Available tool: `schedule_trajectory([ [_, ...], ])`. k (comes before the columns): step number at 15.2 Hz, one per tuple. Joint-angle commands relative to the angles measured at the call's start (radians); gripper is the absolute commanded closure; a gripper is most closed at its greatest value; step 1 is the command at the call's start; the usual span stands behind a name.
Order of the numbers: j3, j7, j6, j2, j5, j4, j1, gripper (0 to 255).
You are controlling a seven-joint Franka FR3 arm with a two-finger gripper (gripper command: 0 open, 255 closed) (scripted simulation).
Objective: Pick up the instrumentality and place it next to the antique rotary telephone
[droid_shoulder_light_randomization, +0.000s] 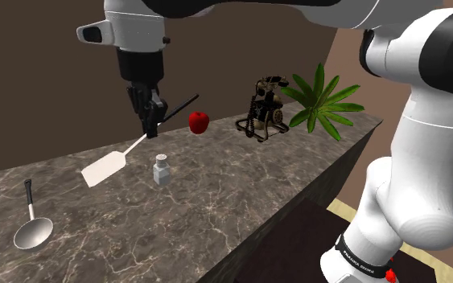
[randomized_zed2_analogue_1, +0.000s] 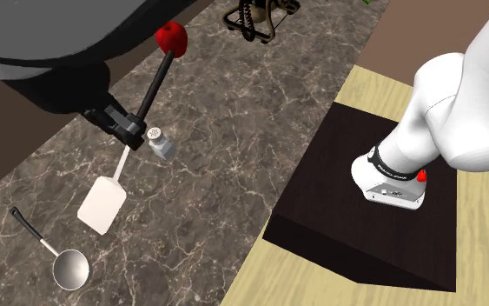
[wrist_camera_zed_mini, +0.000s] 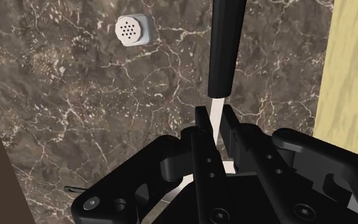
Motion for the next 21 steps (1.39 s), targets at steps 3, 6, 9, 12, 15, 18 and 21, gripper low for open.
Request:
schedule_trajectory([
  [3,0.002,0.0,-0.059,0.011,-0.003,0.069,0.004,255],
  [6,0.003,0.0,-0.105,0.022,-0.006,0.126,0.008,255],
  [9,0.004,-0.001,-0.152,0.037,-0.011,0.187,0.013,255],
  [12,0.005,0.0,-0.201,0.056,-0.017,0.255,0.019,255],
  [15,0.007,0.0,-0.254,0.08,-0.025,0.331,0.027,255],
  [18,0.008,0.001,-0.312,0.111,-0.035,0.418,0.038,255],
  [21,0.009,0.001,-0.376,0.15,-0.049,0.521,0.053,255],
])
